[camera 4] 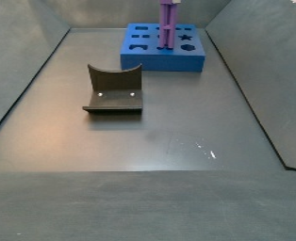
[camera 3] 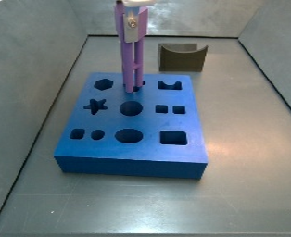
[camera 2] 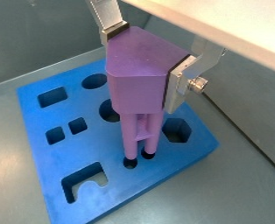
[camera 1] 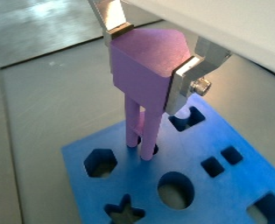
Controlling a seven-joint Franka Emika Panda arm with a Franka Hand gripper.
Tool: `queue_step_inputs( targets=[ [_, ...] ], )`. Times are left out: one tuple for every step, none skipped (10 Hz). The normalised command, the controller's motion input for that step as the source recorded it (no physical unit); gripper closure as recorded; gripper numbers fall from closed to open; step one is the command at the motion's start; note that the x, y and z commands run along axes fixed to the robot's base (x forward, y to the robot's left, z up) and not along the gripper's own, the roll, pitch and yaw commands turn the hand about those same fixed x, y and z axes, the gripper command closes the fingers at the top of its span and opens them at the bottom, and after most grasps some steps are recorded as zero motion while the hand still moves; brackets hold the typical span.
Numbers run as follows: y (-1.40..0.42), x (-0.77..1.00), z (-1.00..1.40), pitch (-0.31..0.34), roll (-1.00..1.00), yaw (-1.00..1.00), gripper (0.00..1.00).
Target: Insert the 3 prong object.
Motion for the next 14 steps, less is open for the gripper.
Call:
queue_step_inputs(
  targets=[
    [0.12,0.02,-0.26,0.000,0.07,0.05,1.00],
    [0.14,0.07,-0.43,-0.026,0.00,0.21,1.00],
    [0.12,0.10,-0.56,-0.050,0.00,0.29,1.00],
    [0.00,0.27,-0.62,-0.036,-0.09,0.28,1.00],
    [0.00,0.33,-0.55,-0.026,-0.15,0.13,1.00],
    [-0.07,0.20,-0.39,-0.010,-0.18,0.12,1.00],
    [-0.11,0.04,-0.27,-0.030,-0.21,0.09,1.00],
    [-0.05,0.00,-0.28,-0.036,-0.21,0.09,1.00],
    [0.00,-0.05,-0.39,-0.051,-0.16,0.12,1.00],
    [0.00,-0.21,-0.40,-0.079,-0.13,0.18,1.00],
    [0.09,-0.21,-0.33,-0.076,-0.05,0.20,1.00],
    [0.14,-0.04,-0.30,-0.029,0.00,0.13,1.00],
    [0.11,-0.05,-0.34,-0.024,0.02,0.09,1.00],
    [0.07,-0.07,-0.38,-0.047,0.00,0.07,1.00]
  ],
)
